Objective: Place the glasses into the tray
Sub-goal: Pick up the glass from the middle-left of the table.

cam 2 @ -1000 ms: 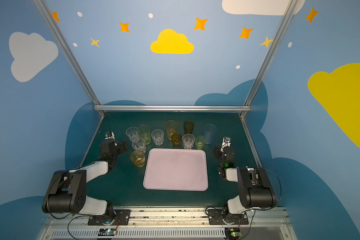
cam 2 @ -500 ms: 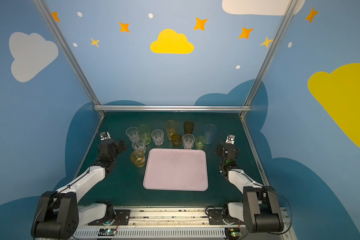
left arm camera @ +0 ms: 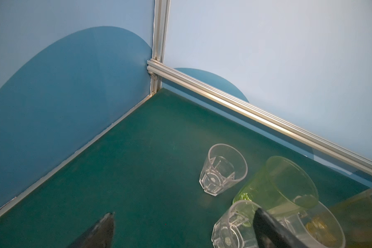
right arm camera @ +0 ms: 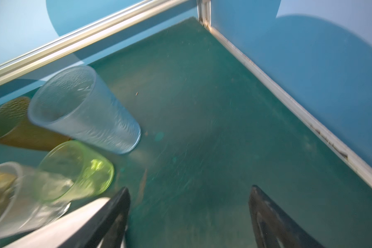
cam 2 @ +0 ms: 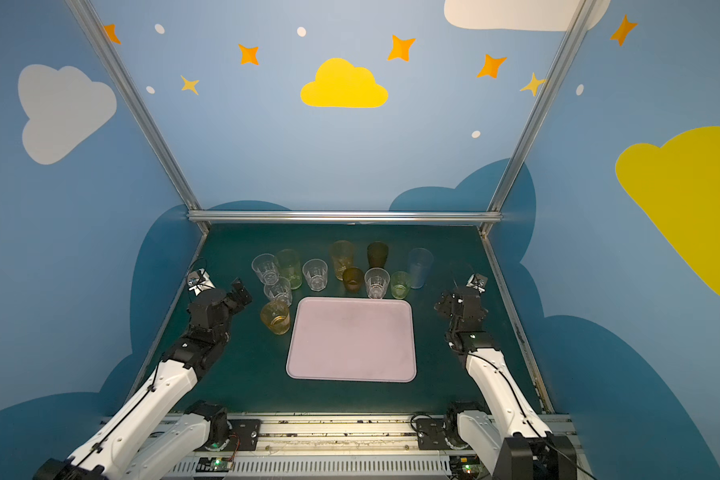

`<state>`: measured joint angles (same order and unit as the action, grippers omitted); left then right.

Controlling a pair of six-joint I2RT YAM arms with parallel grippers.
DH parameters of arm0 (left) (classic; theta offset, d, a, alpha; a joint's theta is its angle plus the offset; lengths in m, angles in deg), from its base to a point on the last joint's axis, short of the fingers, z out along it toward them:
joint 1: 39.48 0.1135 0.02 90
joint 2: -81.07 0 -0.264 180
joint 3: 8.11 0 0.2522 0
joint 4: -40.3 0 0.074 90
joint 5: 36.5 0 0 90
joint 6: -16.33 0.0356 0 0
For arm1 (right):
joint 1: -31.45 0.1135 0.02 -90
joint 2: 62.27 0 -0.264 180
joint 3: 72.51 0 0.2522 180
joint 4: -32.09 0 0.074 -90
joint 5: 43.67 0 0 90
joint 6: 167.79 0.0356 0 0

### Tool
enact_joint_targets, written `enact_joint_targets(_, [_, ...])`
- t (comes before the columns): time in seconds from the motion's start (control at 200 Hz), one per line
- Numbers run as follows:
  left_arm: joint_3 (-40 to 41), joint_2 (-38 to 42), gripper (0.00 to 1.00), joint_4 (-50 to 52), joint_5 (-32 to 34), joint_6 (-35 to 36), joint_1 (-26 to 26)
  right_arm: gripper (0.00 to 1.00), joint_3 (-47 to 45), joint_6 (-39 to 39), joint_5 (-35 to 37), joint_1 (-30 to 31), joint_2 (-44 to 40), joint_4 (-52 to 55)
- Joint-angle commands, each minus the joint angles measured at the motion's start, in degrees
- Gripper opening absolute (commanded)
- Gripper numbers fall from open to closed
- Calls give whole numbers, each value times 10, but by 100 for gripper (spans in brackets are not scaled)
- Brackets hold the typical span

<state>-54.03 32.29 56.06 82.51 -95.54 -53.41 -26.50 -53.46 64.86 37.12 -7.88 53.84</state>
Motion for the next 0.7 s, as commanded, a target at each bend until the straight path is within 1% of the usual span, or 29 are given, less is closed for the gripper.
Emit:
enact_joint_targets(0.0, [-35,12,100,87,9,-51,-15,86,44,46,-56,-3,-28,154])
enact_joint_targets(0.08, [-58,7,100,123,-6,-69,-24,86,59,50,-88,-2,-38,204])
enact_joint_targets(0.12, [-69,5,100,138,-18,-75,-27,87,82,49,-102,-2,-43,224])
enact_joint_targets(0.165, [-80,1,100,152,-41,-84,-30,86,91,46,-123,-2,-45,243])
enact_joint_targets(0.295, [-94,-9,100,162,-117,-98,-31,87,122,4,-225,-1,-42,317])
enact_joint_targets(0.406, [-104,-10,100,183,-172,-113,-31,87,136,-16,-281,-1,-46,371])
enact_joint_targets(0.546, [-111,-2,100,224,-191,-115,-31,87,129,3,-344,0,-68,375])
enact_joint_targets(0.696, [-83,13,100,230,-222,-127,-31,87,98,39,-385,1,-84,323])
